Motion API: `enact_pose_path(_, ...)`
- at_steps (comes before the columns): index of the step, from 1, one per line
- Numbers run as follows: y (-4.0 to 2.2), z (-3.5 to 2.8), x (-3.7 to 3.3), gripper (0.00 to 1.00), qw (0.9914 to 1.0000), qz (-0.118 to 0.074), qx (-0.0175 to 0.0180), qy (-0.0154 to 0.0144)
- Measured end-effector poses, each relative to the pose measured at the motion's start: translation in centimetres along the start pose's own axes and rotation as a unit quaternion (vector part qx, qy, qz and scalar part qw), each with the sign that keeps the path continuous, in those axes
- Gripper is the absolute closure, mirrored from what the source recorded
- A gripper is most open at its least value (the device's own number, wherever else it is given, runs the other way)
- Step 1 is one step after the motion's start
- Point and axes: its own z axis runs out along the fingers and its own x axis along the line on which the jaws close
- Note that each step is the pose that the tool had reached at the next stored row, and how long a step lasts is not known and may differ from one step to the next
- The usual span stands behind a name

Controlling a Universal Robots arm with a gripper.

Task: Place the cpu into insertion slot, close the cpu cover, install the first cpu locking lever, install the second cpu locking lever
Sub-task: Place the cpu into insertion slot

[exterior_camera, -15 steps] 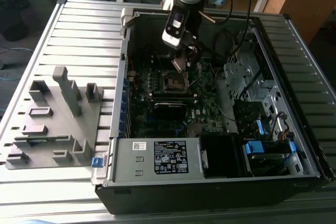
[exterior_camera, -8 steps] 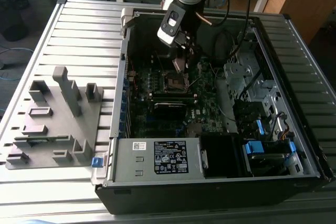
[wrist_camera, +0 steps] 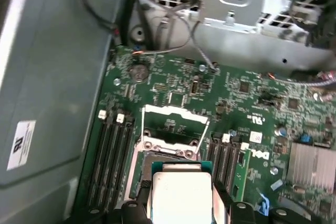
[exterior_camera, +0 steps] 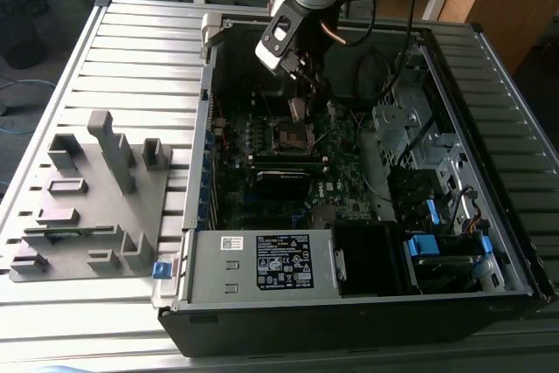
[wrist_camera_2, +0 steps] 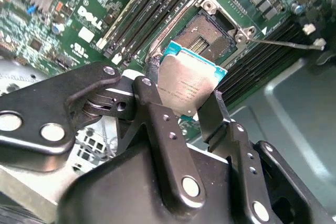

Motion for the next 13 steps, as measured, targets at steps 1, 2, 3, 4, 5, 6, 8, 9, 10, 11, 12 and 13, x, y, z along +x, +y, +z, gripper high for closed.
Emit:
enact_pose_path(1, 0.0, 0.02, 0.0, 0.46, 0.99996, 0.009, 0.0, -0.0008)
enact_pose_path(2, 0.0, 0.05, 0.0, 0.46, 0.99984, 0.018, -0.0001, -0.0016)
enact_pose_path(3, -0.01, 0.07, 0.0, 0.46, 0.99961, 0.028, -0.0002, -0.0025)
enact_pose_path(4, -0.01, 0.09, 0.0, 0.46, 0.99933, 0.037, -0.0002, -0.0033)
enact_pose_path(5, -0.01, 0.12, 0.0, 0.46, 0.99895, 0.046, -0.0003, -0.0041)
enact_pose_path(6, -0.01, 0.14, 0.0, 0.46, 0.9985, 0.054, -0.0003, -0.0049)
enact_pose_path(8, -0.02, 0.19, 0.0, 0.46, 0.99736, 0.072, -0.0005, -0.0064)
enact_pose_path(9, -0.02, 0.2, 0.0, 0.46, 0.99675, 0.08, -0.0005, -0.0071)
enact_pose_path(10, -0.03, 0.2, 0.0, 0.46, 0.99664, 0.082, -0.0005, -0.0072)
enact_pose_path(11, -0.02, 0.2, 0.0, 0.46, 0.99664, 0.082, -0.0005, -0.0072)
enact_pose_path(12, -0.02, 0.21, 0.01, 0.46, 0.99664, 0.082, -0.0005, -0.007)
enact_pose_path(13, -0.03, 0.22, 0.03, 0.46, 0.99663, 0.082, -0.0006, -0.0061)
